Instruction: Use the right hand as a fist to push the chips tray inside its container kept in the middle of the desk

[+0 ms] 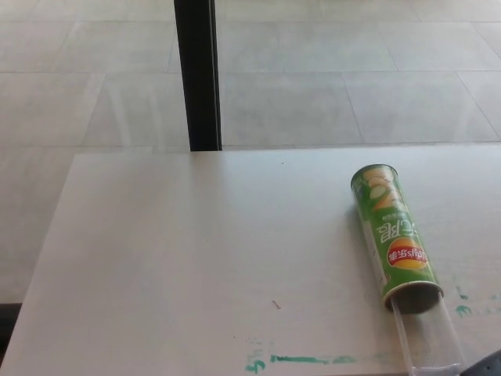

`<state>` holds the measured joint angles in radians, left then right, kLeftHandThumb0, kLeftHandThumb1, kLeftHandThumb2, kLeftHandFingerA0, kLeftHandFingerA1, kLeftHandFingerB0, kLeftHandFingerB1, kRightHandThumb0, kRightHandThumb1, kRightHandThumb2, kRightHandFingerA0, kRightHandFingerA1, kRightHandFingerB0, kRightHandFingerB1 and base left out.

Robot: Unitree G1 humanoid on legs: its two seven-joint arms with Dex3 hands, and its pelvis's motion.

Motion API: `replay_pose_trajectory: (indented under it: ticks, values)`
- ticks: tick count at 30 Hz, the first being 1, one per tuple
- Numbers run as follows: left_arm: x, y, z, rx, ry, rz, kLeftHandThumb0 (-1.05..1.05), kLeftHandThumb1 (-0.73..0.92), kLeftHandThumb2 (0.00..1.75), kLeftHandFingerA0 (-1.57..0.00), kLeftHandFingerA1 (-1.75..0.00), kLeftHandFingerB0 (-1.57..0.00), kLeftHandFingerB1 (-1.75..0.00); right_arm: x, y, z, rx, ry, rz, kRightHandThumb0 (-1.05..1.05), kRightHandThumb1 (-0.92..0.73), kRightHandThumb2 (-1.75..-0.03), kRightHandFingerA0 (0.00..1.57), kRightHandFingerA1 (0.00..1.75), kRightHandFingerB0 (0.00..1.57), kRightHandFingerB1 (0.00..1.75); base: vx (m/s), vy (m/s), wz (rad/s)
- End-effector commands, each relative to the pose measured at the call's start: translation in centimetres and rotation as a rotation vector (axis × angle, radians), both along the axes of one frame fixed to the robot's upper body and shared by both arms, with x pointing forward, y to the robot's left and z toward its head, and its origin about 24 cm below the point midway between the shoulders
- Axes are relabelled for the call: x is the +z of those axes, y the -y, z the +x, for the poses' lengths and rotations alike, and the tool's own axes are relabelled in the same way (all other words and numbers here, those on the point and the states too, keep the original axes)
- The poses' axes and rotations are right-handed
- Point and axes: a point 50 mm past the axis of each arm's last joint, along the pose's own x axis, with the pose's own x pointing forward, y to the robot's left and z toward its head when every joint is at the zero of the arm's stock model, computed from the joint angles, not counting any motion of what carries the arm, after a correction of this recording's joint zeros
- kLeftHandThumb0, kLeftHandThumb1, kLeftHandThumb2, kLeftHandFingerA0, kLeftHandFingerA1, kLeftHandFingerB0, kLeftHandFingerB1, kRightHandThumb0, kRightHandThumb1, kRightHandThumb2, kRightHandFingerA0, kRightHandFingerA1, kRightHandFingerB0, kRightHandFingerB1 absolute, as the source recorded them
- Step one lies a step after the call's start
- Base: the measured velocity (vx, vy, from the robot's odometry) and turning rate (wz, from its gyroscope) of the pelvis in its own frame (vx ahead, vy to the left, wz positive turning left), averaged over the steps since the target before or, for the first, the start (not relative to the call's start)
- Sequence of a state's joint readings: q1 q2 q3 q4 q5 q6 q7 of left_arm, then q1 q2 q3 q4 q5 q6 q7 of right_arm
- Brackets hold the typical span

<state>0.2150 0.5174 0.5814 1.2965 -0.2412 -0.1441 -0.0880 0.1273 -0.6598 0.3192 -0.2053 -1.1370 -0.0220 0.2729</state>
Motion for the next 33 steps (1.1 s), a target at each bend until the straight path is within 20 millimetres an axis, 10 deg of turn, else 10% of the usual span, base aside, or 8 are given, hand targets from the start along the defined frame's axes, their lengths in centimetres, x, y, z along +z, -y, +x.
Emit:
replay_pose_trajectory:
  ticks: [1,14,15,18,19,22,25,33]
  values:
    - [0.8,-0.6,0.1,-0.029,0.019,0.036,-0.7,0.62,1.36,-1.38,-1.53,-0.44,-0.99,0.6,-0.2,0.4,-0.042,0.005,-0.037,-0.63,-0.73,-0.62,1.04,0.79,0.78,0.49,0.0,0.0,0.0]
    - [0.5,-0.4,-0.3,-0.004,0.028,0.021,-0.68,0.66,1.39,-1.39,-1.53,-0.47,-1.01,1.5,-0.3,1.8,-0.098,-0.019,-0.032,-0.53,-0.69,-0.61,1.03,0.75,0.81,0.52,0.0,0.0,0.0]
    - [0.5,-0.4,-0.3,0.02,0.056,0.002,-1.01,0.92,0.99,-0.71,-1.75,-0.4,-1.38,1.5,-0.4,1.9,-0.097,-0.022,-0.04,-0.53,-0.7,-0.61,1.0,0.81,0.82,0.53,0.0,0.0,0.0]
    - [0.5,-0.4,-0.4,0.012,0.045,0.017,-0.73,0.71,1.42,-1.45,-1.59,-0.56,-1.09,1.5,-0.4,2.4,-0.109,-0.025,-0.031,-0.53,-0.7,-0.6,0.99,0.84,0.85,0.56,0.0,0.0,0.0]
    - [0.6,-0.5,-0.5,0.003,0.033,0.025,-1.0,0.92,1.0,-0.71,-1.75,-0.45,-1.44,1.5,-0.4,2.7,-0.111,-0.027,-0.036,-0.53,-0.7,-0.61,0.98,0.81,0.83,0.54,0.0,0.0,0.0]
    - [0.7,-0.6,-0.5,-0.002,0.035,0.018,-1.05,0.92,0.98,-0.68,-1.7,-0.45,-1.42,1.6,-0.2,3.5,-0.133,-0.001,-0.037,-0.53,-0.7,-0.6,0.97,0.85,0.85,0.55,0.0,0.0,0.0]
    - [0.6,-0.6,-0.5,0.019,0.048,0.006,-0.71,0.67,1.38,-1.36,-1.53,-0.37,-0.96,1.6,-0.1,4.3,-0.162,-0.009,-0.031,-0.51,-0.7,-0.61,0.98,0.85,0.82,0.54,0.0,0.0,0.0]
    - [0.6,-0.5,-0.7,0.013,0.051,0.007,-0.75,0.59,1.35,-1.35,-1.53,-0.36,-0.96,1.1,-0.4,5.3,-0.199,0.006,0.032,-0.48,-0.68,-0.61,0.99,0.72,0.79,0.52,0.0,0.0,0.0]
